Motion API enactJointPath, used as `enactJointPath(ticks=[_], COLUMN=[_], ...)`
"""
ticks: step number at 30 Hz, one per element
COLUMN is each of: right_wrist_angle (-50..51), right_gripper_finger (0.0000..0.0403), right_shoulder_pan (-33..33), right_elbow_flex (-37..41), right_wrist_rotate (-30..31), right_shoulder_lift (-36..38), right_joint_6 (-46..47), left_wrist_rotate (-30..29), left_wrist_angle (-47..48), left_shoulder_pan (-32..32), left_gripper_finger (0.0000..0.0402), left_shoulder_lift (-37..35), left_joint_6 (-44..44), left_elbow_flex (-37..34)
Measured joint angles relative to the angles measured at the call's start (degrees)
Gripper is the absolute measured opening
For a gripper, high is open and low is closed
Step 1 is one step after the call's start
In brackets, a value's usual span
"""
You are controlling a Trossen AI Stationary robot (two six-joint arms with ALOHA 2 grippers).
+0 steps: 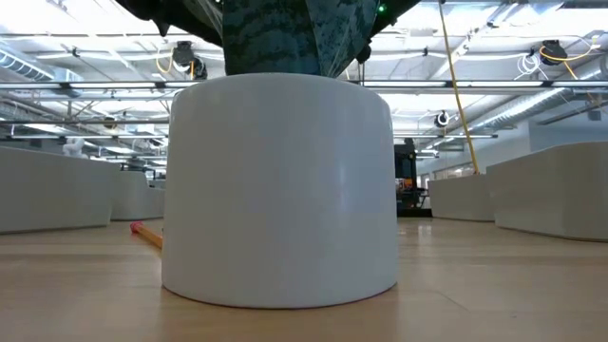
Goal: Sort crayons/erasers/pens/pencils in bins
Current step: Put the blue eraser into the bottom left gray bin
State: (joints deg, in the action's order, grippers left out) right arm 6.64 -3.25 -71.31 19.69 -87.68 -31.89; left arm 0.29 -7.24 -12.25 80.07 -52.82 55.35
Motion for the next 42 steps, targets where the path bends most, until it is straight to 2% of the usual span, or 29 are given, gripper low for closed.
enactJointPath(ticks=[7, 11, 17, 25, 29, 34, 38, 42], right_wrist_angle=[-1.48, -1.71, -1.71, -3.88, -5.01, -5.12, -5.15, -4.74], right_gripper_finger=[0.0066, 0.0066, 0.0078, 0.0154, 0.0193, 0.0220, 0.0223, 0.0219], right_shoulder_pan=[-0.15, -0.54, -0.43, -0.09, 0.00, -0.56, -1.64, -2.41], right_elbow_flex=[0.02, 0.02, 0.02, -0.20, -0.09, -0.11, -0.11, -0.04], right_wrist_rotate=[0.16, 0.08, 0.00, -0.38, -0.18, -0.02, -0.23, -0.42], right_shoulder_lift=[0.00, 0.04, 0.01, 0.71, 2.07, 2.35, 1.64, 1.49], right_joint_6=[0.02, 2.11, 3.61, 6.68, 8.92, 13.24, 15.90, 17.70], left_wrist_rotate=[-0.14, -1.13, -1.29, -3.19, -3.40, -3.36, -2.91, -0.21], left_wrist_angle=[-0.52, -0.34, 1.59, 11.15, 26.65, 57.70, 80.37, 97.75], left_shoulder_pan=[0.02, 0.21, 0.24, 0.29, 0.79, 3.66, 6.48, 8.58], left_gripper_finger=[0.0113, 0.0066, 0.0020, 0.0017, 0.0017, 0.0017, 0.0023, 0.0029], left_shoulder_lift=[-0.15, -0.13, -0.13, -1.45, -5.12, -9.78, -12.45, -14.64], left_joint_6=[2.43, 3.59, 6.12, 8.38, 11.47, 12.63, 6.64, -1.90], left_elbow_flex=[0.04, 0.04, 0.04, 1.13, 5.25, 13.52, 16.56, 14.58])
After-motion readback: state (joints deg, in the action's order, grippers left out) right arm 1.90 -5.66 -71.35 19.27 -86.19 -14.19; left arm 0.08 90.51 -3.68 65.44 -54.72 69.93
